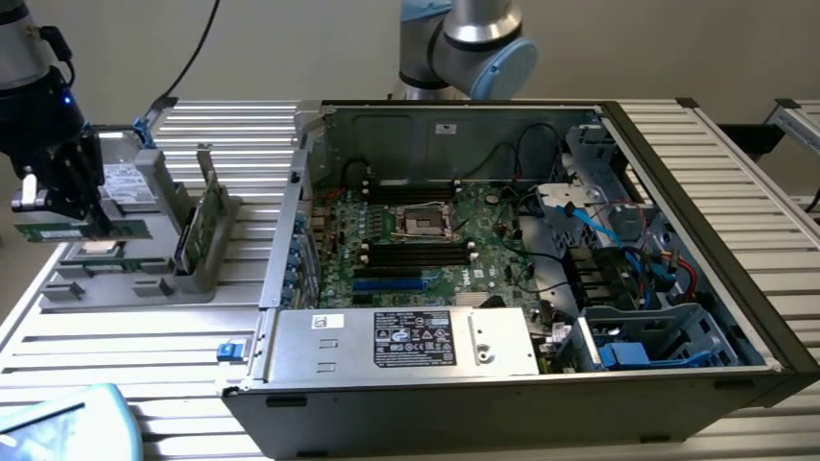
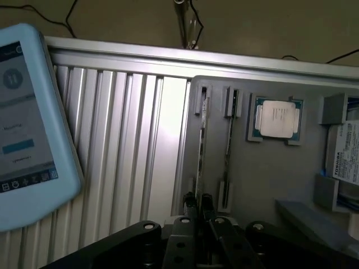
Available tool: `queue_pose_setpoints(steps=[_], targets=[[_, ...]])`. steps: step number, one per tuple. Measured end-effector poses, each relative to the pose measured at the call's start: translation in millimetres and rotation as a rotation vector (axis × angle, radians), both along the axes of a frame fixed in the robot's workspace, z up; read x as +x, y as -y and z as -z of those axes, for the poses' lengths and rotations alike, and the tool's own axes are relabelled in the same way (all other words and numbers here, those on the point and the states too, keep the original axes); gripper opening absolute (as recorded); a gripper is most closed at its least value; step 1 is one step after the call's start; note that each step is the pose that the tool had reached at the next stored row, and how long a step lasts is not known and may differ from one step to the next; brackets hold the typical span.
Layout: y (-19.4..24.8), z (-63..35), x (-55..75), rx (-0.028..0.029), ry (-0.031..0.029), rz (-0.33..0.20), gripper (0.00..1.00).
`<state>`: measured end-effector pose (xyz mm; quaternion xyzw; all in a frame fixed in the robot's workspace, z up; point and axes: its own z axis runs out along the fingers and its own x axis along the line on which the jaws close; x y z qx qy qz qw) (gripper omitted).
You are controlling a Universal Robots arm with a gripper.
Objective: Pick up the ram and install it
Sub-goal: 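Pick up the ram and move it above insertion slot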
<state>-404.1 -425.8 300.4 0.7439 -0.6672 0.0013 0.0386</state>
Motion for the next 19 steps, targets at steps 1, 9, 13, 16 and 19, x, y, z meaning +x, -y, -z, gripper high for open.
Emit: queue_pose_setpoints(steps=[1, 9, 13, 16, 19], targets=[[0.0, -2.9, 2.3, 0.0011, -0.001, 0.0, 0.14], [0.0, -19.4, 22.5, 0.0122, -0.0051, 0.0, 0.14], [0.0, -25.8, 34.8, 0.021, -0.0066, 0.0, 0.14], [0.1, -29.5, 43.6, 0.0295, -0.0073, 0.0, 0.14], [0.1, -32.0, 51.8, 0.0395, -0.0078, 0.0, 0.14]])
